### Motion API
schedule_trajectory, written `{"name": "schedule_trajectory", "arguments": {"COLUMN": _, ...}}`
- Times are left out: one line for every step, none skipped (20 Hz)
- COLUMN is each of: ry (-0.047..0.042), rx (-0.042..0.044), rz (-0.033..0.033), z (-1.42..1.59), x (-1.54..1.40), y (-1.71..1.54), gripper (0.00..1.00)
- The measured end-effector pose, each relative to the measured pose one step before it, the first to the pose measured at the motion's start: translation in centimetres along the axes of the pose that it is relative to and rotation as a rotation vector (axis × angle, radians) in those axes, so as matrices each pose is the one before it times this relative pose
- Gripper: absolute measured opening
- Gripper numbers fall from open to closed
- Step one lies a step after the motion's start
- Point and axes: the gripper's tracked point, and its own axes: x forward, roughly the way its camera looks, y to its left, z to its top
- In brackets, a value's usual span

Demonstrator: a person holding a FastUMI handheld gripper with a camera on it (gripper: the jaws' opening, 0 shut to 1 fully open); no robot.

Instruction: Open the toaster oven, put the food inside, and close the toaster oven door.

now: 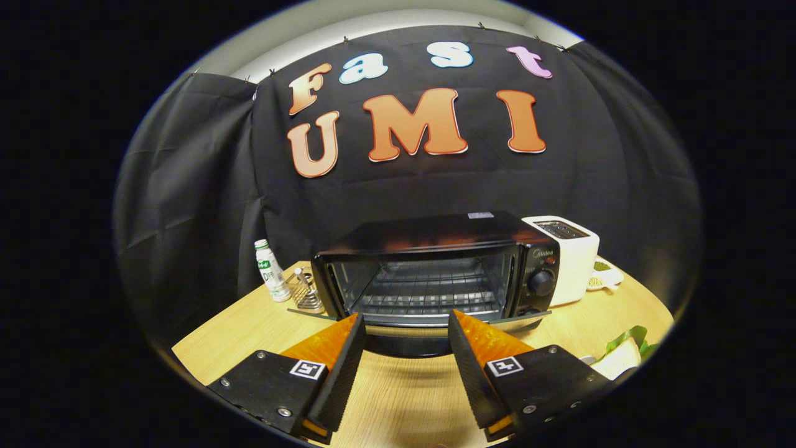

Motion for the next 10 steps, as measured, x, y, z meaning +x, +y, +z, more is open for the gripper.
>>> {"name": "schedule_trajectory", "arguments": {"ry": 0.01125, "rx": 0.00996, "rz": 0.00911, "z": -0.52, "x": -0.372, "y": -0.011, "gripper": 0.79}}
{"name": "schedule_trajectory", "arguments": {"ry": 0.01821, "rx": 0.01319, "rz": 0.00661, "z": -0.638, "x": -0.38, "y": 0.014, "gripper": 0.79}}
{"name": "schedule_trajectory", "arguments": {"ry": 0.01638, "rx": 0.01618, "rz": 0.00643, "z": -0.656, "x": -0.375, "y": -0.037, "gripper": 0.79}}
{"name": "schedule_trajectory", "arguments": {"ry": 0.02327, "rx": 0.01842, "rz": 0.00741, "z": -0.84, "x": -0.368, "y": -0.011, "gripper": 0.79}}
{"name": "schedule_trajectory", "arguments": {"ry": 0.01752, "rx": 0.01777, "rz": 0.00816, "z": -0.745, "x": -0.286, "y": -0.037, "gripper": 0.78}}
{"name": "schedule_trajectory", "arguments": {"ry": 0.02033, "rx": 0.01528, "rz": 0.00917, "z": -0.744, "x": -0.277, "y": -0.033, "gripper": 0.78}}
{"name": "schedule_trajectory", "arguments": {"ry": 0.01852, "rx": 0.01947, "rz": 0.00694, "z": -0.74, "x": -0.234, "y": -0.133, "gripper": 0.78}}
{"name": "schedule_trajectory", "arguments": {"ry": 0.02037, "rx": 0.01719, "rz": 0.0042, "z": -0.69, "x": -0.088, "y": -0.076, "gripper": 0.77}}
{"name": "schedule_trajectory", "arguments": {"ry": 0.01868, "rx": 0.00761, "rz": 0.00343, "z": -0.771, "x": -0.14, "y": -0.105, "gripper": 0.77}}
{"name": "schedule_trajectory", "arguments": {"ry": 0.0165, "rx": 0.0024, "rz": 0.00006, "z": -0.663, "x": 0.042, "y": -0.151, "gripper": 0.76}}
